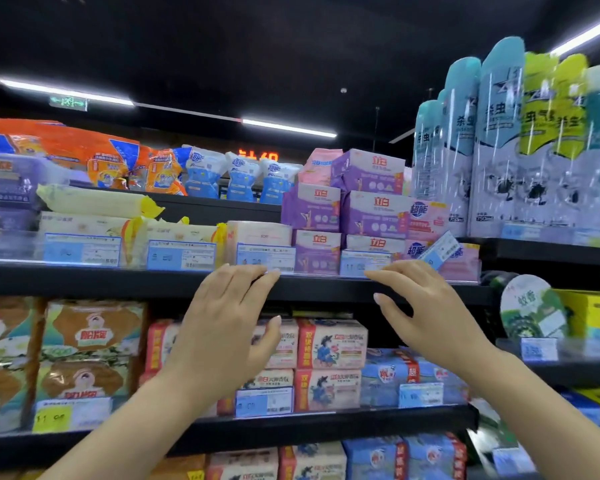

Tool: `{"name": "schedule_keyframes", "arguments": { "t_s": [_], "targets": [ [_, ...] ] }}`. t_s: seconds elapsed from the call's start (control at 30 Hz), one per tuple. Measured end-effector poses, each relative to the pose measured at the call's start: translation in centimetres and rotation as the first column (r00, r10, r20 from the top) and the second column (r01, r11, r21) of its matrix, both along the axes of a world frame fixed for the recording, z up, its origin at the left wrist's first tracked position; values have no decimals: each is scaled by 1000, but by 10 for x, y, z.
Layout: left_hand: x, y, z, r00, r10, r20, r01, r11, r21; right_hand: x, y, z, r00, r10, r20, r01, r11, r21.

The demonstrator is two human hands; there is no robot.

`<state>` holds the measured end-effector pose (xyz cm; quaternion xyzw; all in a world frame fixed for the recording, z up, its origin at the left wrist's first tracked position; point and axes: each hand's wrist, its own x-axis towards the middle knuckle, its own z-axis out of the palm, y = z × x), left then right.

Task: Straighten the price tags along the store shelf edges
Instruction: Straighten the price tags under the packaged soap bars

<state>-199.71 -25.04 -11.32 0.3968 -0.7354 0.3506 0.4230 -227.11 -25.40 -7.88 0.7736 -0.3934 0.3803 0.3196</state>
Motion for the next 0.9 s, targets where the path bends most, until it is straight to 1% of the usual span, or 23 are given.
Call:
{"name": "schedule_keyframes", "arguments": {
  "t_s": [0.17, 0.27, 0.4, 0.53, 0.7, 0.9],
  "targets": [
    [-60, -7, 10, 995, -98, -23, 98, 995, -6, -57, -3, 3, 998, -46, 44, 47, 999, -18],
    [-105, -20, 11, 991, -133, -27, 134, 991, 11, -95, -9, 10, 996, -41, 75, 44, 999, -30],
    [-148, -36, 10, 992, -120, -30, 121, 991, 48, -132, -21, 26, 993, -31, 111, 34, 999, -21],
    [-177, -45, 4, 991, -111, -74, 117, 990, 81, -151, -33, 42, 988, 1, 158, -7, 999, 37],
    [-191, -48, -3, 979, -87, -185, 99, 993, 58, -147, -48, 62, 990, 83, 118, -90, 994, 56],
    [-204, -45, -3, 976, -28, -217, 36, 999, 31, -137, -61, 77, 994, 111, 0, -110, 988, 110]
  ]
}}
